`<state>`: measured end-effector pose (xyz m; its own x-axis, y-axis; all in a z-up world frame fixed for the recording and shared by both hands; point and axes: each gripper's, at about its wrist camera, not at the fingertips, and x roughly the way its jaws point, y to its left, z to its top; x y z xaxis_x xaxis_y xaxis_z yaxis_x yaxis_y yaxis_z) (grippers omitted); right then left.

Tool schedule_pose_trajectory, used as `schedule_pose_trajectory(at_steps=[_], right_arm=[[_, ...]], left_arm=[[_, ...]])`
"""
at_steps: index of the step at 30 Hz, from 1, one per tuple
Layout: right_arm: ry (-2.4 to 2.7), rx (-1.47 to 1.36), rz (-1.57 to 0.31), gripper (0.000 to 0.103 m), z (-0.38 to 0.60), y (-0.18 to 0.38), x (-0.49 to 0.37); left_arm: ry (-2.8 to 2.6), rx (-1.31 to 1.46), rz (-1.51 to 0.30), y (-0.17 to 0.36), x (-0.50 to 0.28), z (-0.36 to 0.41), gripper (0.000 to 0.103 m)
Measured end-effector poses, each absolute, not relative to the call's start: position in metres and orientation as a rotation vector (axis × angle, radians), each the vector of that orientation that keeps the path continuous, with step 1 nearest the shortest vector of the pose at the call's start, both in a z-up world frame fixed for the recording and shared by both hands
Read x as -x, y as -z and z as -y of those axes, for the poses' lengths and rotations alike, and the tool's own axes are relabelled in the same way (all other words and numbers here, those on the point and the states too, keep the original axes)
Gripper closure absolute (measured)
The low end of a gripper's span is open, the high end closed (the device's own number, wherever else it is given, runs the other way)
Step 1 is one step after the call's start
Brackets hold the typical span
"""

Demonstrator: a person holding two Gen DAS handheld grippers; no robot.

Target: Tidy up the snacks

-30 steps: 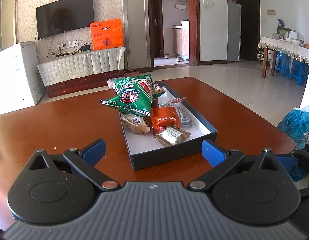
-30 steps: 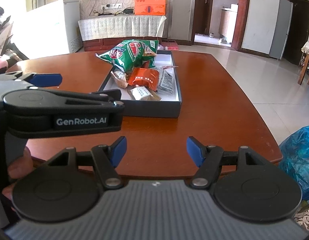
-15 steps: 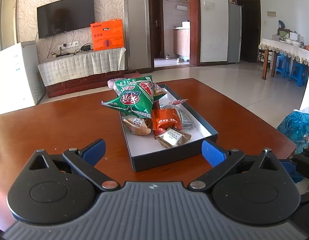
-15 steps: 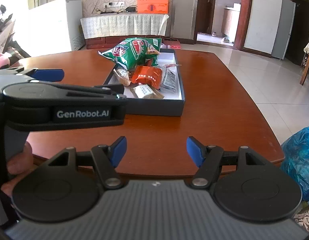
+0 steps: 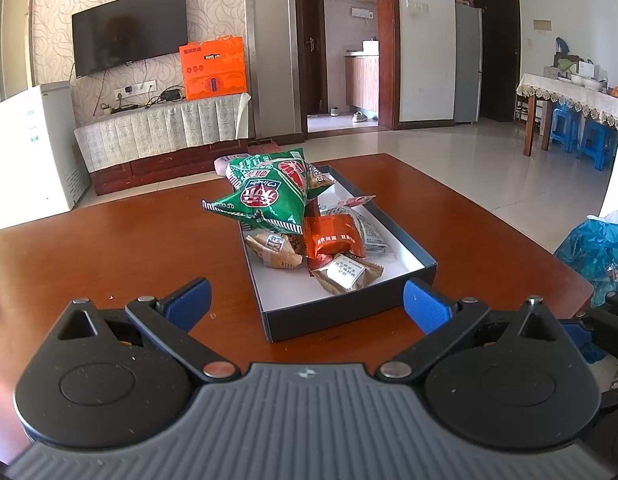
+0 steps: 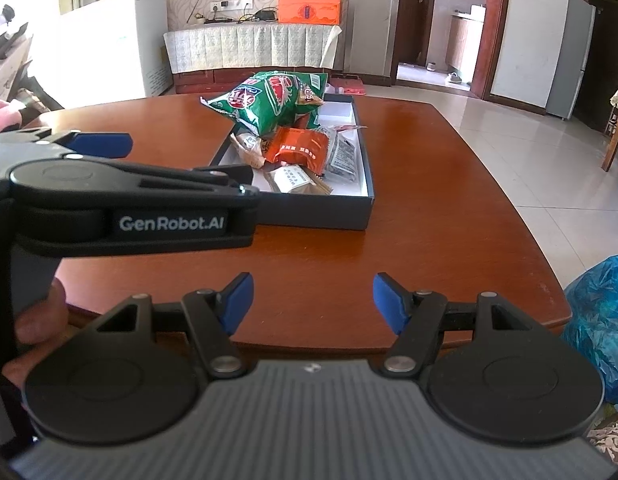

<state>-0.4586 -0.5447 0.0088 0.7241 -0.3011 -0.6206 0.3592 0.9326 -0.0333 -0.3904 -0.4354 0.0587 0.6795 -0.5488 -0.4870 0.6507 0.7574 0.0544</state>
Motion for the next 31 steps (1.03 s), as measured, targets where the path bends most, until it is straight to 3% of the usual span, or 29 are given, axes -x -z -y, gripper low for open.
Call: schedule_pose_trajectory(at_steps=[31], right_arm=[[0.355, -0.094, -0.681, 0.034, 0.5471, -0.0083, 0.4546]], left_arm=[[0.698, -0.204, -0.47, -0.055, 0.3875, 0.4364, 0.0]])
